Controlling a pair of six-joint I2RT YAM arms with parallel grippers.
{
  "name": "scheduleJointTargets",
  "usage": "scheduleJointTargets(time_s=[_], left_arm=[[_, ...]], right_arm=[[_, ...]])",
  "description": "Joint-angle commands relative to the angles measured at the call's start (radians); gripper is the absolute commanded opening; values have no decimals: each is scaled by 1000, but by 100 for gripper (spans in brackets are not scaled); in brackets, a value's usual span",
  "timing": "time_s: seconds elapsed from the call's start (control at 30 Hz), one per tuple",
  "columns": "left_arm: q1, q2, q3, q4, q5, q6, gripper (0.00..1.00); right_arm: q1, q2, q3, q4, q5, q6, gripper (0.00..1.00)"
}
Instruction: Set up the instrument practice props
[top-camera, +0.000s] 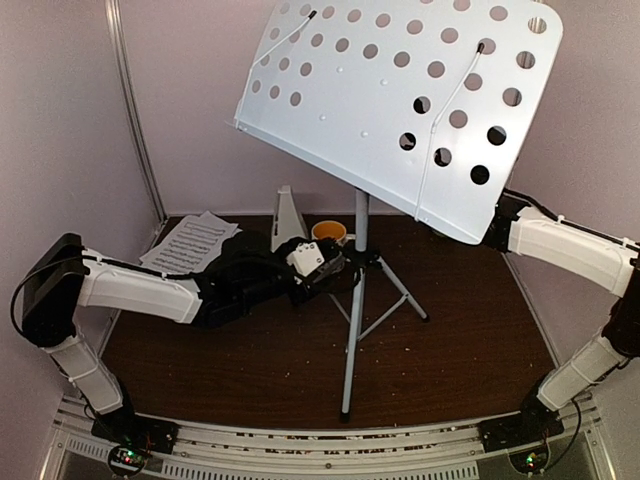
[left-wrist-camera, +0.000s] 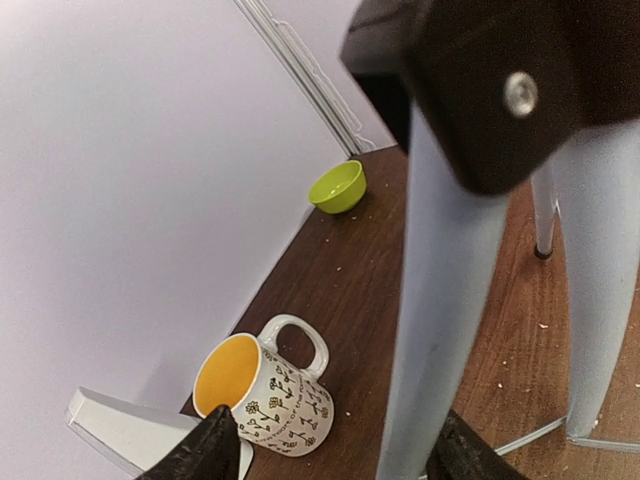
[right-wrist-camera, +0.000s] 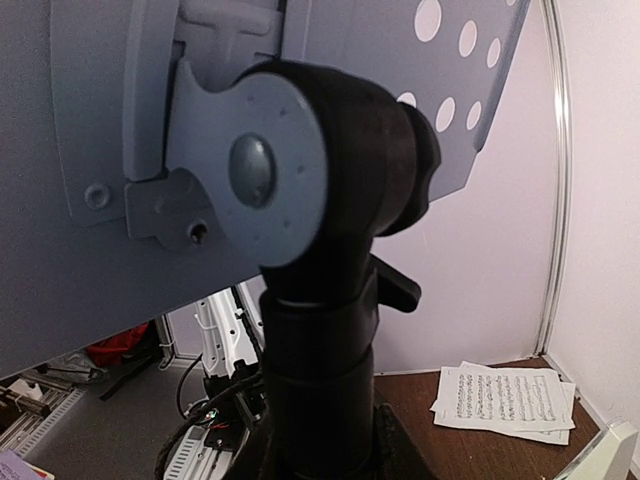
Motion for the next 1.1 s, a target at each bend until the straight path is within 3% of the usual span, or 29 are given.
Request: scheduleJointTargets(time_s=[0.0,0.47,0.67,0.87,1.0,1.07], left_arm=[[6,-5,19,10,46,-27,64],[6,59,120,-59,94,-13,60],[6,69,135,-67,115,-17,58],[6,69,139,-67,135,-21,53],[5,66,139,-65,140,-26,52],[6,64,138,-64,143,-29,51]], right_arm=[[-24,-40,-22,119,-11,14,0],[-66,-19,-78,220,-24,87,2],[-67,-15,-77,239,-34,127,34],[-67,-21,-82,213,-23,122,50],[-66,-37,-107,194,1,107,67],[-69,-51,-120,156,14,81,87]])
